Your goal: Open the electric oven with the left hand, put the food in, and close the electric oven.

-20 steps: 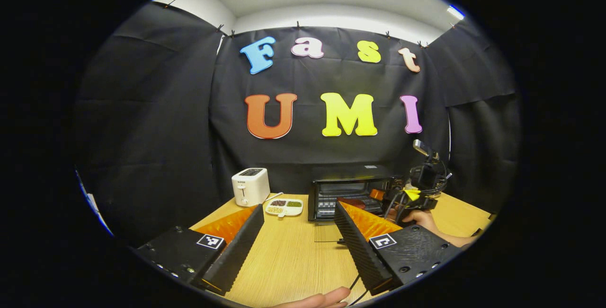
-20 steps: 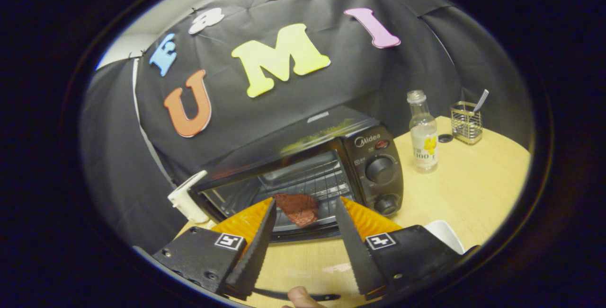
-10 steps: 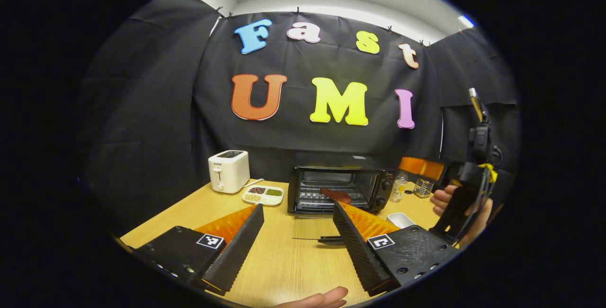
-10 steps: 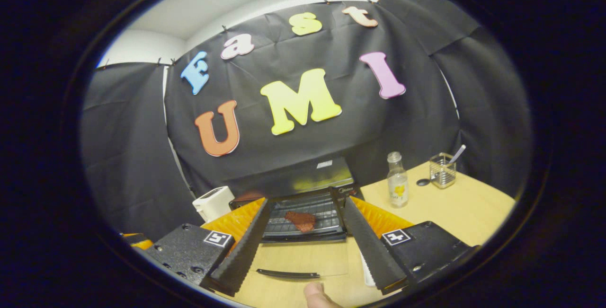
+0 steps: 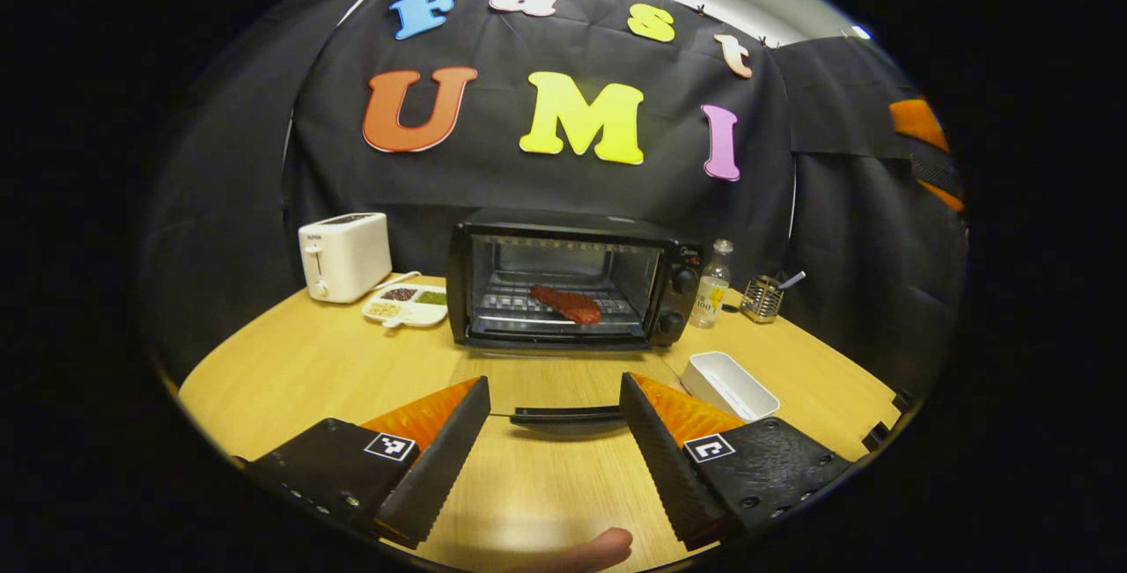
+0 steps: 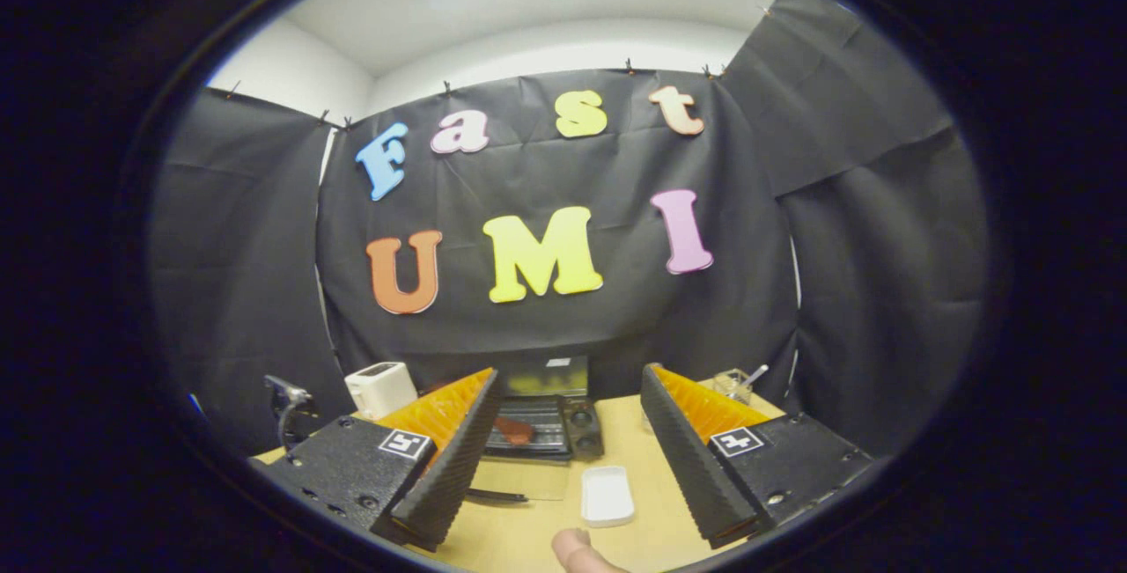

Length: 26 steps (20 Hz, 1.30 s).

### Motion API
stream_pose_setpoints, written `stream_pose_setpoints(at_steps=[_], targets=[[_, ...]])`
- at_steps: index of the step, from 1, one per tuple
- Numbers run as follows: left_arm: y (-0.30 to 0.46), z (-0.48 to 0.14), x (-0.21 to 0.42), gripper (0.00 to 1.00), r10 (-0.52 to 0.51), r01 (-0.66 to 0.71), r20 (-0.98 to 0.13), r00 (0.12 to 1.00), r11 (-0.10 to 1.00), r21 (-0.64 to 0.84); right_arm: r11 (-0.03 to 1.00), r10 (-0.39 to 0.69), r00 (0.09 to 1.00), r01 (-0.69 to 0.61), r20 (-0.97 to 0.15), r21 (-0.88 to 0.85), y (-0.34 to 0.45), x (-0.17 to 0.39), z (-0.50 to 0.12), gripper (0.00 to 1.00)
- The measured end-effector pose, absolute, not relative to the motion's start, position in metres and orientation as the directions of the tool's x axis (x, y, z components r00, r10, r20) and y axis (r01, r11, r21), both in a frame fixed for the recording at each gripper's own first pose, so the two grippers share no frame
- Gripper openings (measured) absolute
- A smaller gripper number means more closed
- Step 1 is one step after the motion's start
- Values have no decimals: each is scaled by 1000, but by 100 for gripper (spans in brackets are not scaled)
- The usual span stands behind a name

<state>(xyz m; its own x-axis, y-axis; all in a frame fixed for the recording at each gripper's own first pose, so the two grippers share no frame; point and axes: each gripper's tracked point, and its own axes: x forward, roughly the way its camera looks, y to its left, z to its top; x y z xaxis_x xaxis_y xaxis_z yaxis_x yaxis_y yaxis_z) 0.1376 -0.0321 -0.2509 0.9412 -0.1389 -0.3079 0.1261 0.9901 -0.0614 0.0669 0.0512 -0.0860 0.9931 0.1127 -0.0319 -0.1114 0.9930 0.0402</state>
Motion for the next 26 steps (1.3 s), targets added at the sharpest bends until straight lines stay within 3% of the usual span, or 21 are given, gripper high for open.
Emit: stream_pose_setpoints(at_steps=[6, 7, 12, 13, 14, 15, 17, 26], targets=[[-67, -314, 152, 95, -161, 154, -420, 893, 987, -50, 996, 93, 995, -93, 22, 9, 25, 30, -71, 95], [-68, -319, 153, 95, -158, 153, -429, 889, 987, -47, 997, 82, 996, -82, 30, 3, 22, 27, -69, 100], [-66, -335, 159, 95, -128, 135, -477, 869, 991, -20, 994, 104, 994, -105, 39, 22, 20, 18, -69, 96], [-64, -341, 160, 83, -120, 135, -496, 860, 991, -4, 993, 117, 993, -117, 34, 15, 20, 17, -70, 96], [-61, -344, 160, 95, -110, 136, -505, 856, 991, 14, 993, 113, 993, -114, 35, 10, 17, 15, -70, 96], [-60, -343, 164, 93, -104, 133, -505, 857, 991, 21, 994, 106, 993, -106, 45, 7, 13, 15, -67, 100], [-60, -344, 165, 93, -97, 128, -507, 857, 991, 26, 996, 94, 994, -94, 58, -1, 8, 11, -64, 96], [-61, -332, 169, 93, -99, 107, -526, 845, 994, -15, 997, 76, 993, -78, 93, 15, -3, -2, -53, 96]])
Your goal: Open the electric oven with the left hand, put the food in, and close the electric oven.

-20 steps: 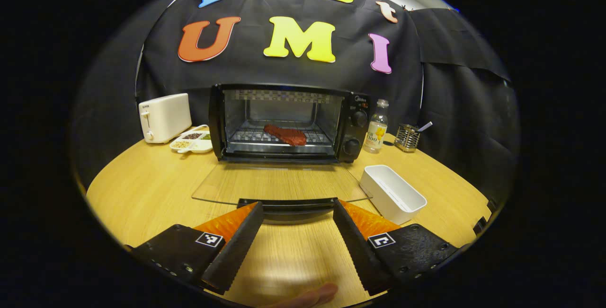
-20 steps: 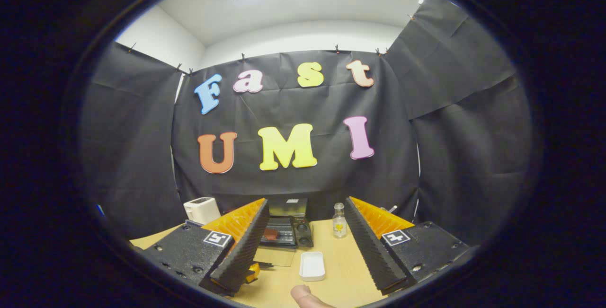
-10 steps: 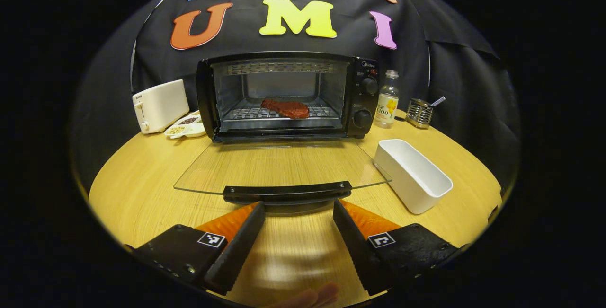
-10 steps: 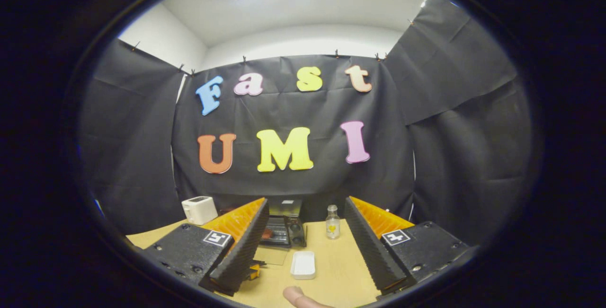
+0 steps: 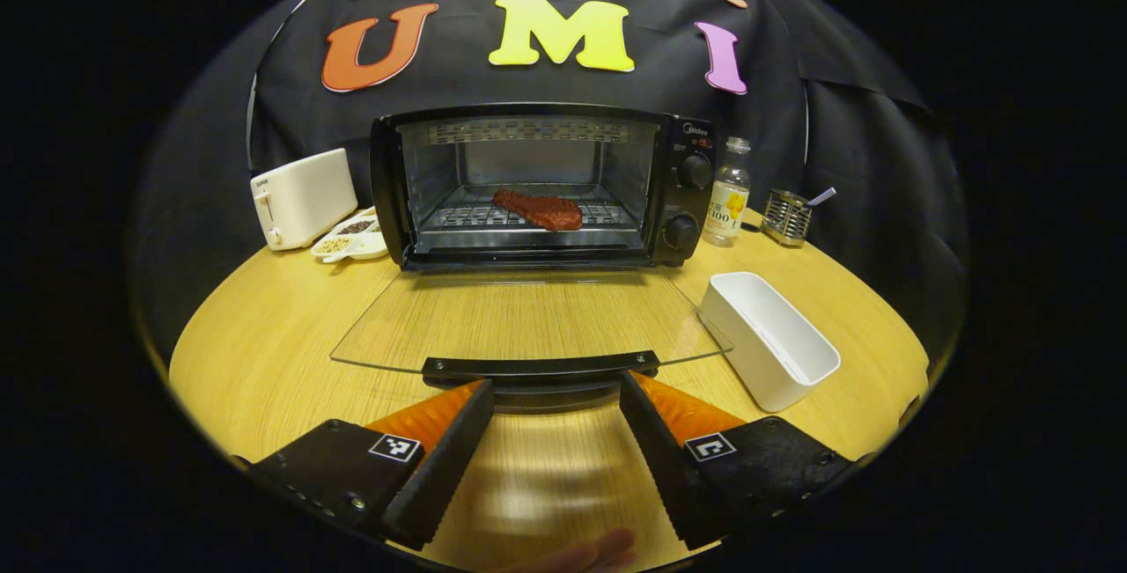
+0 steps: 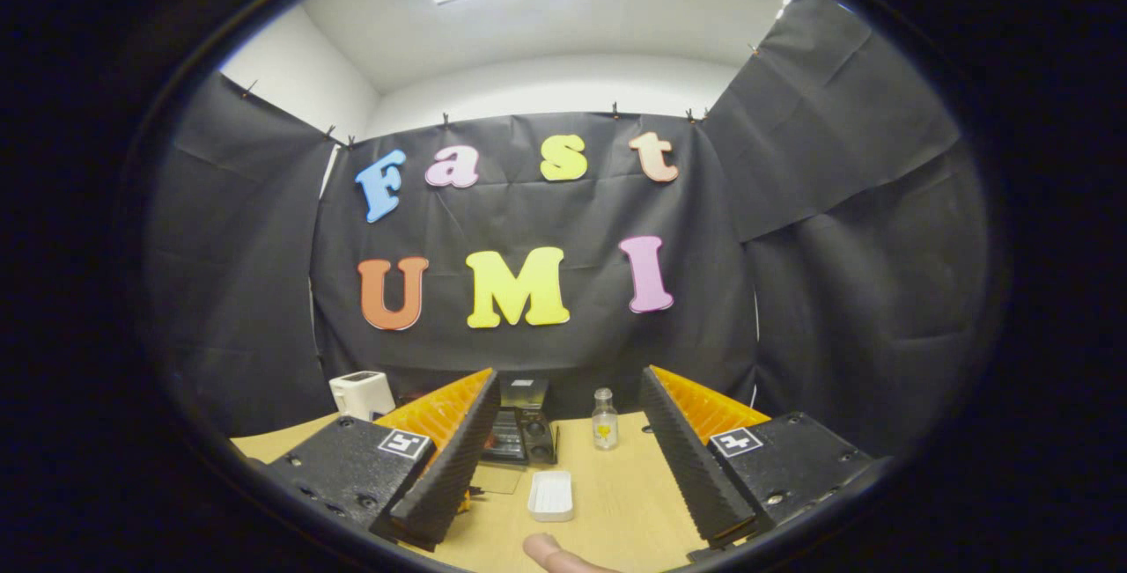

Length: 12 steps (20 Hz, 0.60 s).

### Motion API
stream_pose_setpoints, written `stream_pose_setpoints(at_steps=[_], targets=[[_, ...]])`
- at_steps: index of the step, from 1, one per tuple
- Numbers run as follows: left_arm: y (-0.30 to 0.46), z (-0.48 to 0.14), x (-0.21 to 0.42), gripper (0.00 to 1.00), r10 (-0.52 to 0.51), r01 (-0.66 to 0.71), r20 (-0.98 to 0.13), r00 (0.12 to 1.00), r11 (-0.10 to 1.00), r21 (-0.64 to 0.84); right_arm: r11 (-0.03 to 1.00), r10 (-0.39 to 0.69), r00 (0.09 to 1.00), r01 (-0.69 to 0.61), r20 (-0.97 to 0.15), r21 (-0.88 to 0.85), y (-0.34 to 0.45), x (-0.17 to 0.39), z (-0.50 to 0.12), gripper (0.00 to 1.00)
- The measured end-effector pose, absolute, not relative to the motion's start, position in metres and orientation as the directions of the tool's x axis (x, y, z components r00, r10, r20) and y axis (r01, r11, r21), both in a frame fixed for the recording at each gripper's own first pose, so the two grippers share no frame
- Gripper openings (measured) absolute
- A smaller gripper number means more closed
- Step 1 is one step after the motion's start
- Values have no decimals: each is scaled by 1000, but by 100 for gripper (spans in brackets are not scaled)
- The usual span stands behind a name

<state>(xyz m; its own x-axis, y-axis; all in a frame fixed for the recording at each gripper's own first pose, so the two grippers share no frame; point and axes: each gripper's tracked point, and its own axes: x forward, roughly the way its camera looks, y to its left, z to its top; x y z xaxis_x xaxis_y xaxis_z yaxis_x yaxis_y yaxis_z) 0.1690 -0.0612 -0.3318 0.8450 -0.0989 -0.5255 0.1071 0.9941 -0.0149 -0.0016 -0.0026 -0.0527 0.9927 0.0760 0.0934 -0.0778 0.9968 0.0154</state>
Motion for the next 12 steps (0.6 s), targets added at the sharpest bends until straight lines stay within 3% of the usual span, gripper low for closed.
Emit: stream_pose_setpoints(at_steps=[2, 3, 4, 5, 9, 10, 11, 12], targets=[[-62, -328, 169, 93, -112, 114, -526, 843, 993, -28, 996, 82, 986, -86, 145, 24, -4, -5, -39, 100], [-62, -327, 169, 93, -119, 122, -532, 839, 992, -31, 997, 74, 986, -77, 153, 14, -9, -5, -41, 95], [-62, -327, 168, 93, -125, 123, -541, 832, 992, -39, 998, 61, 986, -62, 158, 7, -14, -8, -40, 100], [-62, -327, 168, 93, -127, 120, -551, 825, 992, -50, 999, 50, 985, -52, 162, 5, -16, -9, -39, 95], [-63, -315, 171, 93, -116, 110, -547, 829, 993, -45, 998, 52, 982, -57, 180, 25, -17, -17, -33, 95], [-62, -311, 172, 93, -107, 105, -545, 832, 994, -35, 998, 54, 981, -59, 185, 20, -17, -18, -32, 100], [-62, -307, 173, 92, -99, 101, -540, 836, 995, -27, 998, 55, 981, -58, 186, 11, -18, -19, -32, 95], [-63, -302, 175, 92, -94, 99, -530, 843, 995, -19, 998, 55, 981, -57, 188, 9, -19, -21, -32, 100]])
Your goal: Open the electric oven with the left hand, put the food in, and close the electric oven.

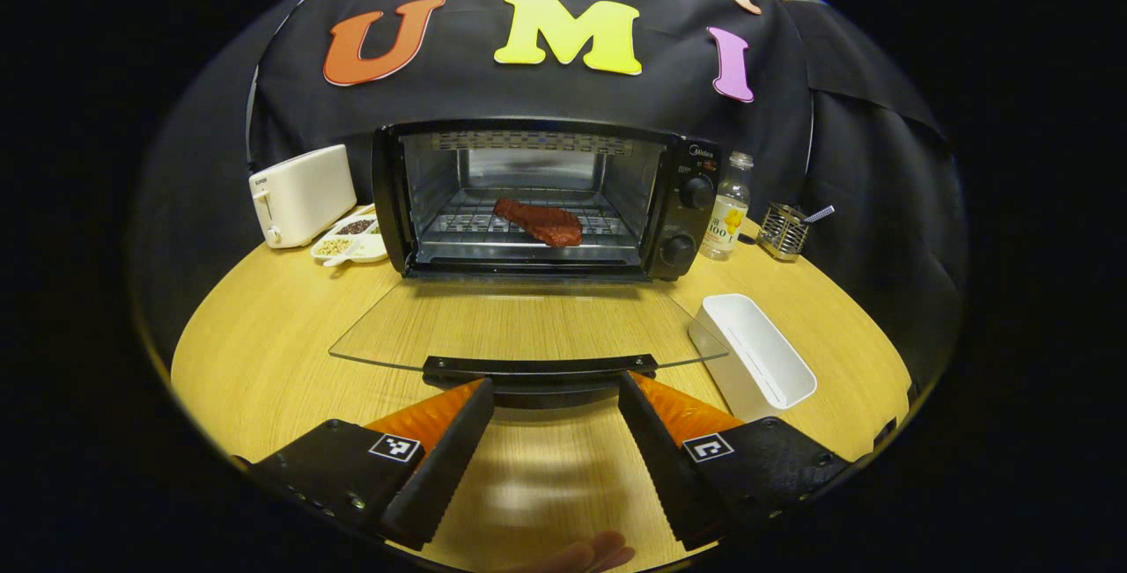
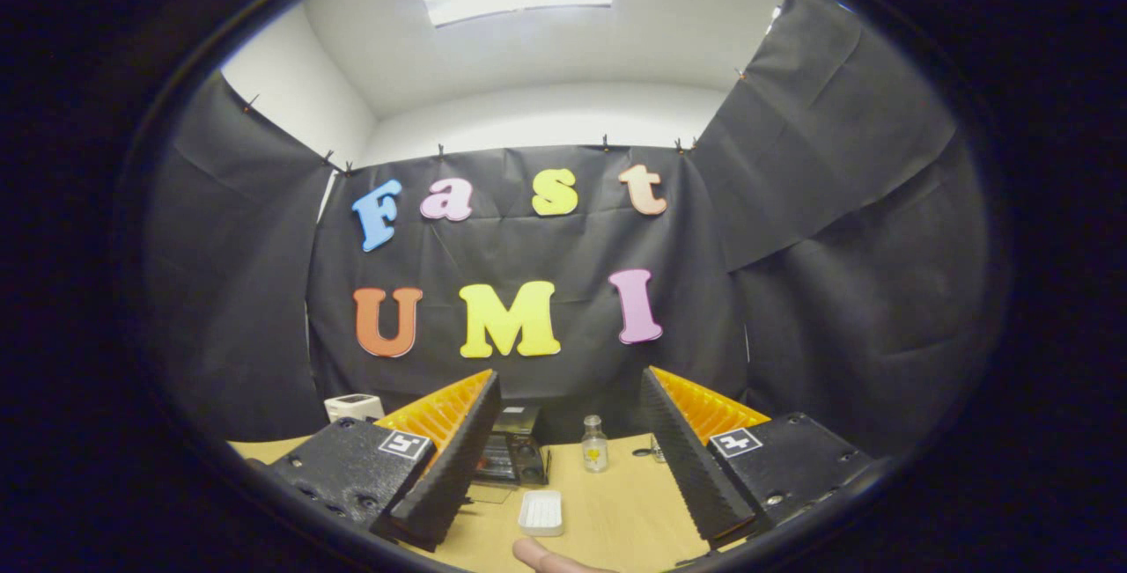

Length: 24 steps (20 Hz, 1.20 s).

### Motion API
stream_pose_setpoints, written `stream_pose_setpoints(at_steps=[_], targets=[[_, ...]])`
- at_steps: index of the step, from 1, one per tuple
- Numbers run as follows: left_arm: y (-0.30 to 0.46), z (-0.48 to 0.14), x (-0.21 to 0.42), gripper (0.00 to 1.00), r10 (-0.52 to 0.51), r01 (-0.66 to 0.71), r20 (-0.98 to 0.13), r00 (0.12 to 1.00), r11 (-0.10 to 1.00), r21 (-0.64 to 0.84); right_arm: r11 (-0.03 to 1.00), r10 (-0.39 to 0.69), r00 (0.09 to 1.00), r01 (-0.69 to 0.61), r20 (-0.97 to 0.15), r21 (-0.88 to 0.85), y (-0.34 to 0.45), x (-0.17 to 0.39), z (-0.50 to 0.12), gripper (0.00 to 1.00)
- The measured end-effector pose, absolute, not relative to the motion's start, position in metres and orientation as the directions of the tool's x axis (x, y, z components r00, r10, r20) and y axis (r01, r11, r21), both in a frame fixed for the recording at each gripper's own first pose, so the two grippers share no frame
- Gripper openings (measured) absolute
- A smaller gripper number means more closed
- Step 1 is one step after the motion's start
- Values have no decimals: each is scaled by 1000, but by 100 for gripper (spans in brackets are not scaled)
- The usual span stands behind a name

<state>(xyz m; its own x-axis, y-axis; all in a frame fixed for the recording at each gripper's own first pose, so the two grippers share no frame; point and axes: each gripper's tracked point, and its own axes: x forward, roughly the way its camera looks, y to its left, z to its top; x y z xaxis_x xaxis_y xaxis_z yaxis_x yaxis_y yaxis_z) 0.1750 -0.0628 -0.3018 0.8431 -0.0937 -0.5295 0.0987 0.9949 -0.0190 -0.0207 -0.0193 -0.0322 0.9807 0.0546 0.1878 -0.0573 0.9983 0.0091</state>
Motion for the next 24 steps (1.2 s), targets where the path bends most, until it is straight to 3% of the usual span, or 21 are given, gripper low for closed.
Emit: stream_pose_setpoints(at_steps=[1, 2, 5, 6, 7, 8, 24], targets=[[-63, -295, 177, 93, -88, 98, -514, 853, 995, -7, 998, 54, 980, -59, 192, 17, -20, -22, -31, 96], [-61, -287, 181, 92, -77, 96, -491, 868, 995, 14, 998, 54, 979, -60, 195, 28, -21, -23, -31, 100], [-60, -274, 187, 92, -74, 96, -477, 876, 995, 22, 998, 47, 984, -55, 174, 41, -25, -21, -38, 96], [-59, -267, 191, 92, -75, 95, -469, 880, 995, 19, 998, 47, 984, -55, 171, 42, -26, -19, -39, 100], [-60, -260, 195, 92, -77, 96, -457, 886, 995, 18, 997, 48, 984, -56, 171, 43, -26, -19, -39, 96], [-59, -253, 198, 92, -75, 95, -444, 893, 995, 23, 997, 48, 984, -56, 170, 44, -26, -19, -39, 100], [-50, -204, 253, 92, -53, 80, -399, 916, 995, 52, 995, 29, 987, -43, 157, 89, -47, -21, -44, 100]])
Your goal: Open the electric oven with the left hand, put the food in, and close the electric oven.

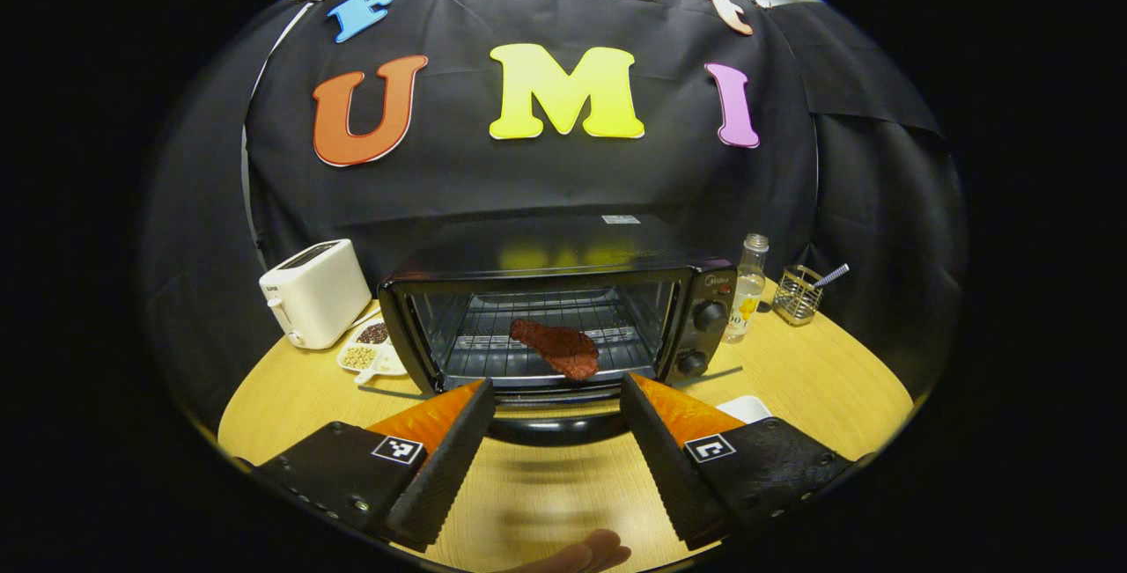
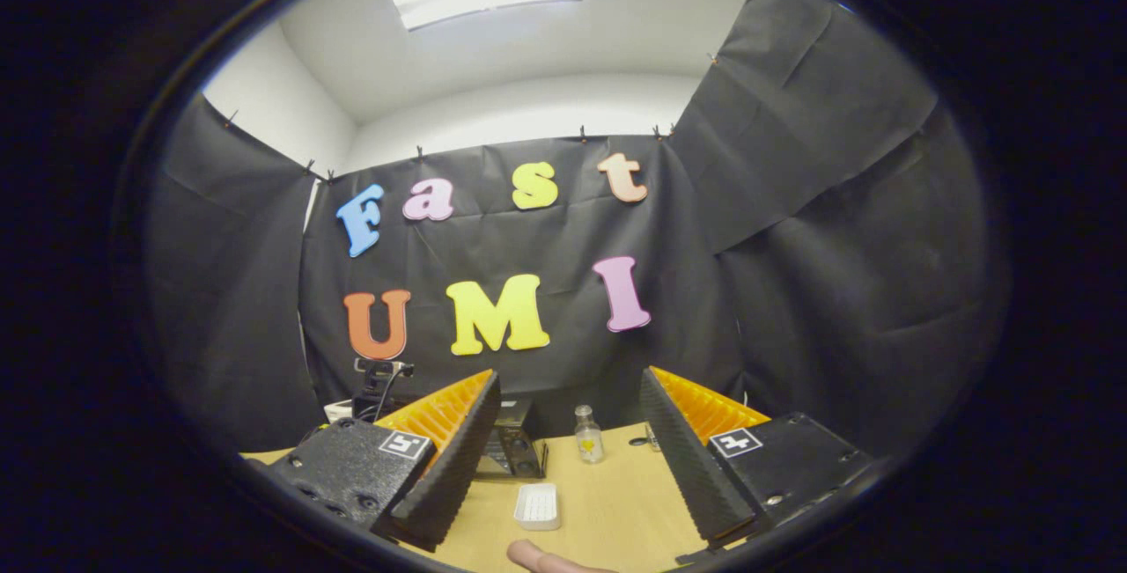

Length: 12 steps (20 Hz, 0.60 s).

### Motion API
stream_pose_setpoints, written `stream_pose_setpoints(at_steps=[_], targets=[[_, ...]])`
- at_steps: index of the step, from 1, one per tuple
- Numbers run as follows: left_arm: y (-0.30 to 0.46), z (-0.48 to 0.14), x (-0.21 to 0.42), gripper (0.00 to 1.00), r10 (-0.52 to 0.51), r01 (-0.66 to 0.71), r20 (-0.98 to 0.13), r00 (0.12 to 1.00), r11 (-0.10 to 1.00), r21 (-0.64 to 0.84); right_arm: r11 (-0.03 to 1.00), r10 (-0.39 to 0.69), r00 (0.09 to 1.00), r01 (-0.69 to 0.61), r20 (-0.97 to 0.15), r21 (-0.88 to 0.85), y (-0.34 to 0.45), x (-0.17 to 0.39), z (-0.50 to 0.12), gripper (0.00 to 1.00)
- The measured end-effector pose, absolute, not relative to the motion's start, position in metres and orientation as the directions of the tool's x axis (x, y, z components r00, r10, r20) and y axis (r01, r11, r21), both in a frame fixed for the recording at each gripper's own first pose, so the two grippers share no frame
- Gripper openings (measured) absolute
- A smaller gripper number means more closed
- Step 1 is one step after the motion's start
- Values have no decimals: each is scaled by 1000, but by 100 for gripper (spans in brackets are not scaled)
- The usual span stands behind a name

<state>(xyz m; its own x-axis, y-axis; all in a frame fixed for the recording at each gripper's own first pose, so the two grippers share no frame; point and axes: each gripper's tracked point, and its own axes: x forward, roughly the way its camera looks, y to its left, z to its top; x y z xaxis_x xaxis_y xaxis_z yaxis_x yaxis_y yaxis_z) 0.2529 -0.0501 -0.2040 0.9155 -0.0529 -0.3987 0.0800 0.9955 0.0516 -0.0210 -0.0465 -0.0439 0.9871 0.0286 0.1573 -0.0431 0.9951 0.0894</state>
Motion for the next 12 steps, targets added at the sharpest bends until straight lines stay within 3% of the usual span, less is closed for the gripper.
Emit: stream_pose_setpoints(at_steps=[8, 12], targets=[[-58, -172, 306, 93, -86, 90, -336, 938, 996, -4, 992, 47, 989, -63, 143, 109, -44, -21, -48, 100], [-47, -154, 298, 93, -51, 70, -317, 947, 996, 49, 993, 44, 993, -56, 114, 104, -45, -16, -56, 100]])
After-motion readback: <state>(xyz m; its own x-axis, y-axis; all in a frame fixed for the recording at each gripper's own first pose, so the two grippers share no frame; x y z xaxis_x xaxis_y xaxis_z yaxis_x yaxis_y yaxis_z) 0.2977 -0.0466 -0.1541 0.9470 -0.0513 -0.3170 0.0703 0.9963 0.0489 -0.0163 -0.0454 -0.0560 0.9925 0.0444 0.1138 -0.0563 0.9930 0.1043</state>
